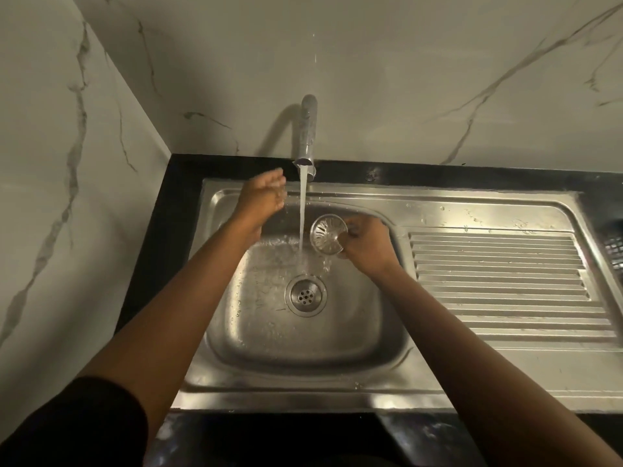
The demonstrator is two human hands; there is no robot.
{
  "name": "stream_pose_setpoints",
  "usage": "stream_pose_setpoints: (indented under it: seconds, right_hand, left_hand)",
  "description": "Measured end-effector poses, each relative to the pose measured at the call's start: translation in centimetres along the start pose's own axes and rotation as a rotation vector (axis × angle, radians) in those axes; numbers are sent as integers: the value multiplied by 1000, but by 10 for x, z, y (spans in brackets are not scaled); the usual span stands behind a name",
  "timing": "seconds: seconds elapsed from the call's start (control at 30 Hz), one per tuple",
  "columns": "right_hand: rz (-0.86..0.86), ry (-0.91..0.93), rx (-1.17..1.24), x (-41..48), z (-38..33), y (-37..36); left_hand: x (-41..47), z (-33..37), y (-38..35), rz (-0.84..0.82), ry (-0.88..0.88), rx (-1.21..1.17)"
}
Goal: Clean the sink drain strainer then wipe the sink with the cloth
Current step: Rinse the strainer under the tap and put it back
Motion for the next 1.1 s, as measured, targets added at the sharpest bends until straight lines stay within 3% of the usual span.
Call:
stream_pose_setpoints:
  seconds: [0.1,0.33,0.57,0.67,0.9,1.1]
  right_hand:
    - [104,122,-207,-4,-8,17]
    - [180,218,-345,-5,-4,20]
    - [273,312,-458,-10,-5,10]
    - [237,318,-482,-13,-4,2]
    - [1,-83,-328,-12,37,-30]
    - [-101,-417,47,-10,82,-73]
  left_hand:
    - [16,12,-10,-62,23,-123]
    - [22,13,-23,-87,63,-232]
    - [9,9,-28,-160,30,-65]
    - [-8,-10,-21,-154,31,55]
    - [-55,-80,6,-40,200,136]
    - [-79,-122,32,81,337,64]
Point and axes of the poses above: each hand's wrist, its own x-axis towards the middle knuckle, its own y-axis out of the back of the hand, z = x × y, the point moved 5 cm from there along x, towards the middle knuckle, and after that the axes turned 12 degrees about -x, right-handed, at the moved point
